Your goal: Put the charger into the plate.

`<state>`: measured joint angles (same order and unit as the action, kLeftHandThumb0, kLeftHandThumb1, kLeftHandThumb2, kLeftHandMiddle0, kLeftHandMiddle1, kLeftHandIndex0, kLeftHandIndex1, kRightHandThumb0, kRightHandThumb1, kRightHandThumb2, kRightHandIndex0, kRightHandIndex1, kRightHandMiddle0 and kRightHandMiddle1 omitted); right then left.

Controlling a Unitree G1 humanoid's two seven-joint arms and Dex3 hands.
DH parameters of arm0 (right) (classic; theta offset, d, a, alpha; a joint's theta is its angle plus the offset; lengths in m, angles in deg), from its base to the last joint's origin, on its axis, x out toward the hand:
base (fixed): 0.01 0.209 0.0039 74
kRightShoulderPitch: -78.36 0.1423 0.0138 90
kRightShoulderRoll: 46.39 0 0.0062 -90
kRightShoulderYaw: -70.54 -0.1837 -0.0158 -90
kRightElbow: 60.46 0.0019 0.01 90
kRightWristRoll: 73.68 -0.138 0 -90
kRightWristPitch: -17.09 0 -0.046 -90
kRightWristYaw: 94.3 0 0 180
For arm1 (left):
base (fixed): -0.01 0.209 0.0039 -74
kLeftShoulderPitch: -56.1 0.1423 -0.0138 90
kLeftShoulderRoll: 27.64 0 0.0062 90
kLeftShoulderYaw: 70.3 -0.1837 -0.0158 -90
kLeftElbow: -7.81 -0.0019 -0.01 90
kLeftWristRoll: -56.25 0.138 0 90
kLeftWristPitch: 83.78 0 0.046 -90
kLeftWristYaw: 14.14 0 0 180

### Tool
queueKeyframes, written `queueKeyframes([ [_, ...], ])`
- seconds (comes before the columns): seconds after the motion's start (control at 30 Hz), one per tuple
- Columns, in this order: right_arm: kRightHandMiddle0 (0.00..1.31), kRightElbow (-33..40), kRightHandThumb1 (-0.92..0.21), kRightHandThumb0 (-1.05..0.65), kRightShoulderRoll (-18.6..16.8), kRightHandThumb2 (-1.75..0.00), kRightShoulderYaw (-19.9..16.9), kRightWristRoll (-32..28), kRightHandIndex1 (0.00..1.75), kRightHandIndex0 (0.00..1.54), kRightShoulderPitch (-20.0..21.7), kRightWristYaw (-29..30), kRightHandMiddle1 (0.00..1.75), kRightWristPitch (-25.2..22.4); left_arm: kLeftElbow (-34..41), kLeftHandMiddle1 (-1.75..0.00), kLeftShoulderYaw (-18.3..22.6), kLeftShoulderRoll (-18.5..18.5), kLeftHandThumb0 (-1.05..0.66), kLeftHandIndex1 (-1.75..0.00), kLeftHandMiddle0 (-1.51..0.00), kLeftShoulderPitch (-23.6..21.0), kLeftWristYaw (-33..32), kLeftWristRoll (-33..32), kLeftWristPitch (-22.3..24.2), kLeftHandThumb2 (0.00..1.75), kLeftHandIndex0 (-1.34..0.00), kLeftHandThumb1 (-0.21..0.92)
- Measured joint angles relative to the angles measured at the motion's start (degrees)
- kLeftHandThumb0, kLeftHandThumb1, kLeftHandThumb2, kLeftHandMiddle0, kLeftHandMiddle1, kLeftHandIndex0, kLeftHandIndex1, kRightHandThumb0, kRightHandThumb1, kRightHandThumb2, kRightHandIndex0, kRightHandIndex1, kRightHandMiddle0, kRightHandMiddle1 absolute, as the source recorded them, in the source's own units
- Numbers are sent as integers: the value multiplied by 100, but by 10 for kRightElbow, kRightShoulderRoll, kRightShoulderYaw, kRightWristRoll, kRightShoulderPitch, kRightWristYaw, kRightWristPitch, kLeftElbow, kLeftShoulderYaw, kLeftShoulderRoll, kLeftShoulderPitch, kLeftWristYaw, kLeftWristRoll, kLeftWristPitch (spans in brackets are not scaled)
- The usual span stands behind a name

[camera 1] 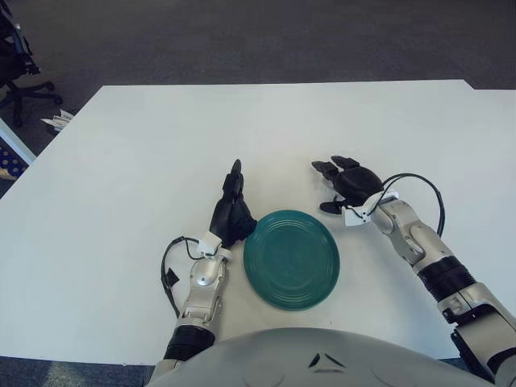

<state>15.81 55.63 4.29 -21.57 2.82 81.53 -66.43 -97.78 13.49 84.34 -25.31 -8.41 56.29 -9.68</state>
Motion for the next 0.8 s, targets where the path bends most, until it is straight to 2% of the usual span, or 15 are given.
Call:
queueKeyframes([
  [0.33,0,-36,-92,-102,-1,-86,5,0,0,0,6,42,19,10,0,0,0,0,-105,-1,0,1,0,-1,-2,115,-2,92],
  [0.8,0,-131,-92,-104,-3,-88,11,-22,0,0,54,78,19,40,9,0,-2,0,-105,-2,0,8,0,1,2,115,-2,92],
])
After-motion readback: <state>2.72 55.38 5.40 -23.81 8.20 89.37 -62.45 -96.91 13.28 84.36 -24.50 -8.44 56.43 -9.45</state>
